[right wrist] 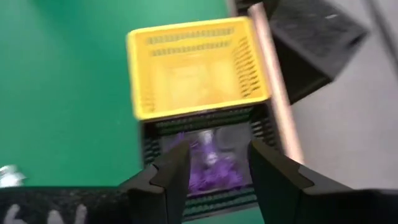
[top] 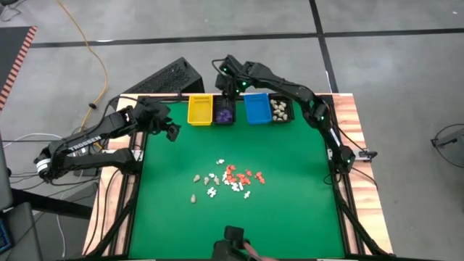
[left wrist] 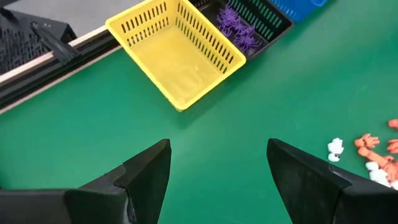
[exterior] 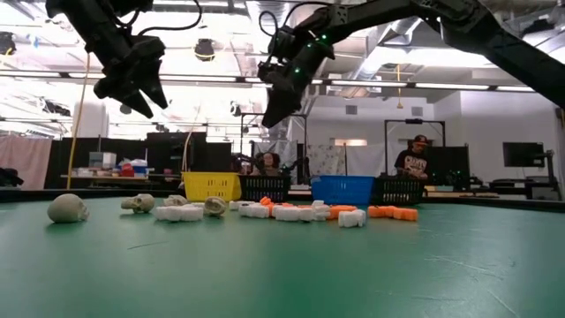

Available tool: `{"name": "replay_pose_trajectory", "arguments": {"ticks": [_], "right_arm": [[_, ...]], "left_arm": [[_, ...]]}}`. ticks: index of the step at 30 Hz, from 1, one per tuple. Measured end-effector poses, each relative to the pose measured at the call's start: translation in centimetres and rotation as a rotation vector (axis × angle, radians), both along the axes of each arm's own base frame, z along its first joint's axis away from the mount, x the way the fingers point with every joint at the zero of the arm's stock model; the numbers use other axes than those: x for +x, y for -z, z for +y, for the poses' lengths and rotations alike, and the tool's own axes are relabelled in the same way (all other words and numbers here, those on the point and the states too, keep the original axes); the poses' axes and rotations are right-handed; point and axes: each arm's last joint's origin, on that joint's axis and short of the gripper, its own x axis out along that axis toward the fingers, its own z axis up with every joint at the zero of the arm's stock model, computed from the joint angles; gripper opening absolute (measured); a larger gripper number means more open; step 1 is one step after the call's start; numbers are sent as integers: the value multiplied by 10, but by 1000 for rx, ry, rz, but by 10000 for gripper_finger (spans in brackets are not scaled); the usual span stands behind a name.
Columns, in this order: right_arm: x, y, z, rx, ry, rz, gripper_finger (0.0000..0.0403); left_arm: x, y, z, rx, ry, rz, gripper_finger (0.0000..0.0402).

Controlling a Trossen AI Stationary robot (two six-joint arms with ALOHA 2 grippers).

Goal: Sort Halloween decoration
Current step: Put the purple spider toy into the left black basket, then put the white skull toy into the right black basket

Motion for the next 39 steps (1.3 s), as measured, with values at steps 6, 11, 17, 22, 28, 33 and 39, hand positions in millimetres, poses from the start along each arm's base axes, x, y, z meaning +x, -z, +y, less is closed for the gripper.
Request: {"name": "replay_pose_trajectory", "arguments": {"ticks": [6, 11, 17, 22, 28, 33, 39], "right_arm": [[5, -6, -5, -74, 75, -63, 180], [3, -6, -4, -28, 9, -71, 176], [-43, -47, 9, 140, -88, -55, 176], [-98, -91, 28, 173, -97, -3, 176], [-167, -139, 68, 201, -94, 30, 175], [-224, -163, 104, 102, -42, -56, 174], [-274, -156, 128, 34, 115, -229, 166]], "left_arm": [[2, -3, 1, 20, -1, -34, 256], [3, -4, 2, 15, -12, -51, 256], [12, -19, 6, 89, 36, -223, 256], [18, -32, 7, 134, 110, -368, 256], [21, -40, 5, 118, 214, -481, 256], [23, -47, 4, 132, 272, -537, 256], [20, -82, 2, 205, 270, -621, 256]]}}
